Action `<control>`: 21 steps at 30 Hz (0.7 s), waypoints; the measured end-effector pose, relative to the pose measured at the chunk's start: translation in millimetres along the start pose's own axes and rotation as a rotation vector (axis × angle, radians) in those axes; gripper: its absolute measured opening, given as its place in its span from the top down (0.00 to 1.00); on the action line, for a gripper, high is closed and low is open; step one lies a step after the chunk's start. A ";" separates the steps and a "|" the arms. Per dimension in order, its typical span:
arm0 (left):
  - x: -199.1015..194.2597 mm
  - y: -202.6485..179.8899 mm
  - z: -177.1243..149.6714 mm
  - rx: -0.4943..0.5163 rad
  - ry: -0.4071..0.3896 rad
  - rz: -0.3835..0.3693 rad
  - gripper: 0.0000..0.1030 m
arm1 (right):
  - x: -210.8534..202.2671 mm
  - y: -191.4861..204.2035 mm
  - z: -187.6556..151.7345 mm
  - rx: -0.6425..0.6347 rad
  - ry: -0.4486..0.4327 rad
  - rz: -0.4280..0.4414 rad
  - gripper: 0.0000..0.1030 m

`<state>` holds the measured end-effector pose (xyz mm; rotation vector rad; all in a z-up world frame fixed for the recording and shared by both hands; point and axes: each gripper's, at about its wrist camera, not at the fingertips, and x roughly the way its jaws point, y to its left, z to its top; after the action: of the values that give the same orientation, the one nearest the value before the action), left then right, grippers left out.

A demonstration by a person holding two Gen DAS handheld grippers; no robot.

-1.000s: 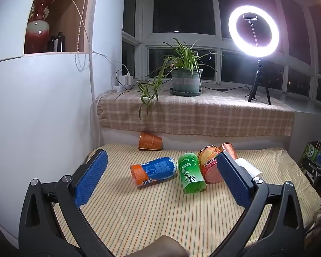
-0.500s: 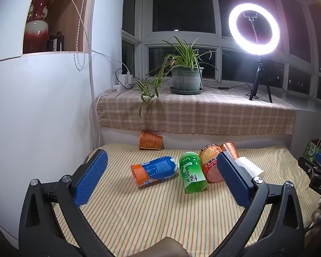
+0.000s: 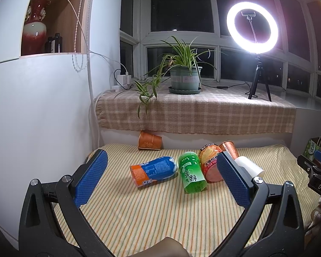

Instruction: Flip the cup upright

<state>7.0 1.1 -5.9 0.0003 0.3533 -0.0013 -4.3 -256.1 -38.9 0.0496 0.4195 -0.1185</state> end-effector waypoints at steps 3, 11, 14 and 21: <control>0.0 -1.0 0.3 0.000 0.000 0.003 0.00 | -0.4 -1.3 0.4 0.000 -0.001 -0.005 0.21; -1.1 -5.1 1.6 0.005 0.001 0.003 0.00 | 0.3 -3.3 0.3 0.000 0.001 -0.005 0.21; -0.9 -5.9 1.8 0.005 0.001 0.003 0.00 | 0.1 -2.6 -0.1 -0.001 0.001 -0.004 0.21; -0.7 -6.8 1.6 0.008 0.000 0.003 0.00 | 1.3 -2.4 -1.5 -0.003 0.006 -0.006 0.21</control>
<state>6.9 -5.7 -4.2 0.0088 0.3535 0.0002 -4.0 -258.5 -40.8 0.0458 0.4264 -0.1235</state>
